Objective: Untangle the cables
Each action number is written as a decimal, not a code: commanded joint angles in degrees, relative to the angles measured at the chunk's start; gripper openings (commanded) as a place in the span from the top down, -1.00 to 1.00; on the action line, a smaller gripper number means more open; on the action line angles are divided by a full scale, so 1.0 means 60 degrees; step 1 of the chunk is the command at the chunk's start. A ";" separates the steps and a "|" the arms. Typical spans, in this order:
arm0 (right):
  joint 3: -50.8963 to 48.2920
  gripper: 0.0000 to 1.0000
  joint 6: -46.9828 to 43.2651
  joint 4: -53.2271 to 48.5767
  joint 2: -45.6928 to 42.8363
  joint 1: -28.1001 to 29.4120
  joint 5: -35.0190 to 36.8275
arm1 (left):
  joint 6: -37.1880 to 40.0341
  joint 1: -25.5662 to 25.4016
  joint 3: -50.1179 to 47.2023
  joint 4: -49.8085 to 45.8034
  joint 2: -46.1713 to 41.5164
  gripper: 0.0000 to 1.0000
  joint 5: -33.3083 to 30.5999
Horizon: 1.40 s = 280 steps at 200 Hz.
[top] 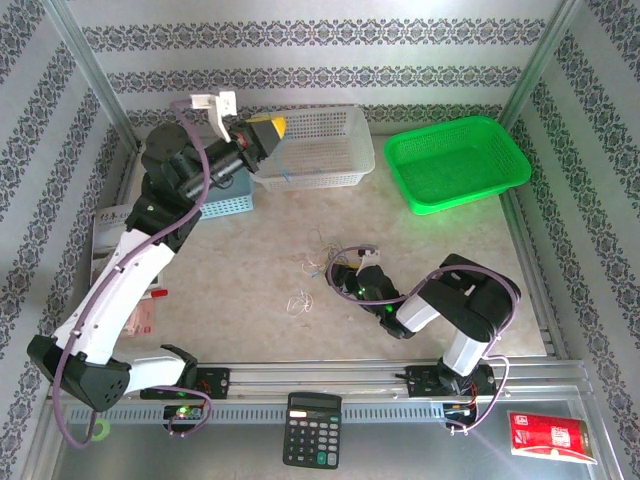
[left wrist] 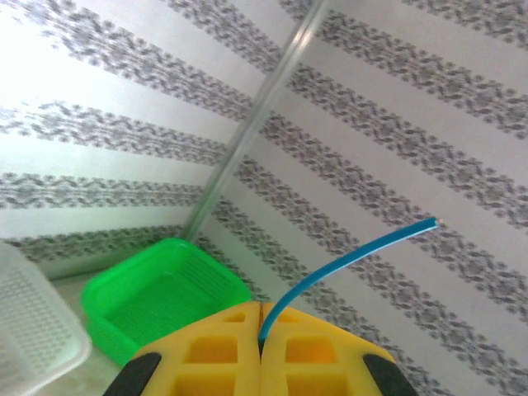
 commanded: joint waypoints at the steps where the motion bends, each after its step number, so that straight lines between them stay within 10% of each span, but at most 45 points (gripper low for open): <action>1: -0.0124 -0.27 0.0076 -0.0497 -0.0783 0.0079 -0.0251 | 0.0588 0.0624 0.0329 -0.0763 -0.0046 1.00 -0.0379; 95: 0.0390 -0.39 -0.0708 -0.5111 -0.5168 -0.0198 -0.0306 | 0.0945 0.3440 0.0080 -0.0778 0.1048 1.00 -0.1223; 191: 0.0389 -0.41 -0.0944 -0.8552 -0.8330 -0.0856 -0.0898 | 0.2178 0.4556 0.0908 -0.0621 0.3474 1.00 -0.2780; 243: 0.0328 -0.95 -0.0798 -0.9347 -0.9013 -0.1337 -0.0473 | 0.2855 0.4825 0.1162 -0.0787 0.4744 1.00 -0.2932; 280: 0.0733 -0.96 -0.0540 -0.9973 -0.8957 -0.1406 0.0099 | 0.3136 0.5054 0.1163 -0.1016 0.5293 1.00 -0.2593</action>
